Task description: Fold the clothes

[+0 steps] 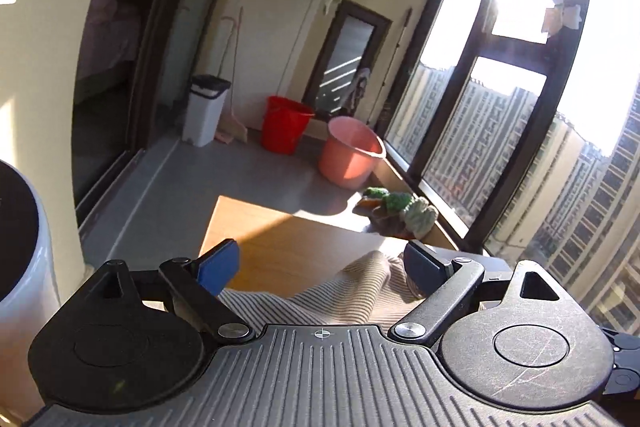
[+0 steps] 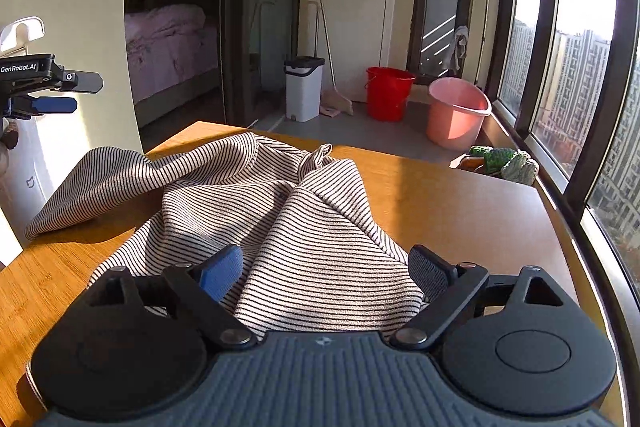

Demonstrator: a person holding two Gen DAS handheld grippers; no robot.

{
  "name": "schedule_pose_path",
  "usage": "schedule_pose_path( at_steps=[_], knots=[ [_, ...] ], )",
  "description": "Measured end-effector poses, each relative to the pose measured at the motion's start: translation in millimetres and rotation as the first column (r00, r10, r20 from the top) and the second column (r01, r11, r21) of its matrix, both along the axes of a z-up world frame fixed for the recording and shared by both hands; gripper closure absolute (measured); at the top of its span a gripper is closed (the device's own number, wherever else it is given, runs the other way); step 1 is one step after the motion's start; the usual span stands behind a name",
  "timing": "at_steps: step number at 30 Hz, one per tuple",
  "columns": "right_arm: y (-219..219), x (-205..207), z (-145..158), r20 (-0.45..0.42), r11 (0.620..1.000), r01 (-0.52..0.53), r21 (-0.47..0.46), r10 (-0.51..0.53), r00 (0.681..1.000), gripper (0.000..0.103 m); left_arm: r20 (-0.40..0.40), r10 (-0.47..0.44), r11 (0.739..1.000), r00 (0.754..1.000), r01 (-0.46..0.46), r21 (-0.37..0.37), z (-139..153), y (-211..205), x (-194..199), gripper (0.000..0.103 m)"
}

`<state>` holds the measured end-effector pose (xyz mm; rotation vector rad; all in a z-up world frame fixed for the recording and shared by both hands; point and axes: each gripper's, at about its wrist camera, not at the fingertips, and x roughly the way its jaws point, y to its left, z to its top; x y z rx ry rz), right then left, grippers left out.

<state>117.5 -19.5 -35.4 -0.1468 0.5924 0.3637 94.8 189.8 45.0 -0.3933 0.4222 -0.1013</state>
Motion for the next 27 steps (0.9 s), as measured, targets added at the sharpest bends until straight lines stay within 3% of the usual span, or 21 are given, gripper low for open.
schedule_pose_path(
  at_steps=[2,4,5,6,8,10,13,17,18,20,22,23,24,26,27],
  knots=[
    [20,15,-14,-0.021,0.999,-0.014,-0.046,0.013,1.000,0.022,0.006,-0.091,0.994,0.996,0.091,-0.051,-11,-19,8,0.009],
    [37,24,-30,-0.017,0.989,-0.016,-0.148,0.014,1.000,0.041,-0.015,-0.158,0.986,0.987,0.157,-0.063,-28,-40,16,0.008],
    [39,26,-36,-0.017,0.982,-0.021,-0.190,0.018,1.000,0.062,-0.032,-0.191,0.980,0.981,0.188,-0.070,-39,-51,20,0.008],
    [39,29,-39,-0.023,0.976,-0.027,-0.218,0.023,0.999,0.071,-0.049,-0.211,0.975,0.976,0.207,-0.086,-48,-56,24,0.008],
    [34,31,-35,-0.014,0.966,-0.039,-0.254,0.036,0.999,0.078,-0.082,-0.250,0.964,0.965,0.240,-0.118,-67,-66,33,0.008],
    [28,32,-18,0.065,0.939,-0.010,-0.345,0.034,0.997,0.093,-0.103,-0.260,0.959,0.960,0.244,-0.146,-79,-67,37,0.008],
    [15,48,13,0.225,0.891,0.115,-0.439,-0.015,0.974,0.103,-0.114,-0.263,0.956,0.958,0.243,-0.166,-88,-63,38,0.006],
    [-10,95,40,0.399,0.815,0.322,-0.482,-0.123,0.909,0.103,-0.108,-0.238,0.965,0.965,0.222,-0.142,-88,-60,40,0.003],
    [-16,102,42,0.375,0.836,0.317,-0.448,-0.147,0.915,0.103,-0.114,-0.223,0.969,0.968,0.207,-0.137,-87,-57,42,0.003],
    [-30,112,47,0.264,0.916,0.259,-0.307,-0.179,0.948,0.102,-0.126,-0.203,0.972,0.971,0.184,-0.145,-87,-54,45,0.003],
    [-31,108,46,0.149,0.975,0.158,-0.159,-0.135,0.980,0.097,-0.132,-0.184,0.973,0.974,0.162,-0.165,-85,-52,49,0.003],
    [-26,101,42,0.112,0.986,0.108,-0.125,-0.094,0.989,0.081,-0.134,-0.176,0.974,0.975,0.152,-0.170,-83,-53,52,0.003],
    [-20,92,38,0.087,0.992,0.064,-0.108,-0.055,0.995,0.056,-0.136,-0.167,0.975,0.977,0.143,-0.171,-82,-55,55,0.003],
    [-9,72,30,0.046,0.997,-0.008,-0.081,0.012,0.999,0.039,-0.130,-0.168,0.973,0.977,0.143,-0.181,-83,-61,56,0.002],
    [-6,58,26,0.026,0.996,-0.019,-0.082,0.021,0.999,0.038,-0.124,-0.178,0.970,0.976,0.153,-0.192,-85,-64,57,0.002]
  ],
)
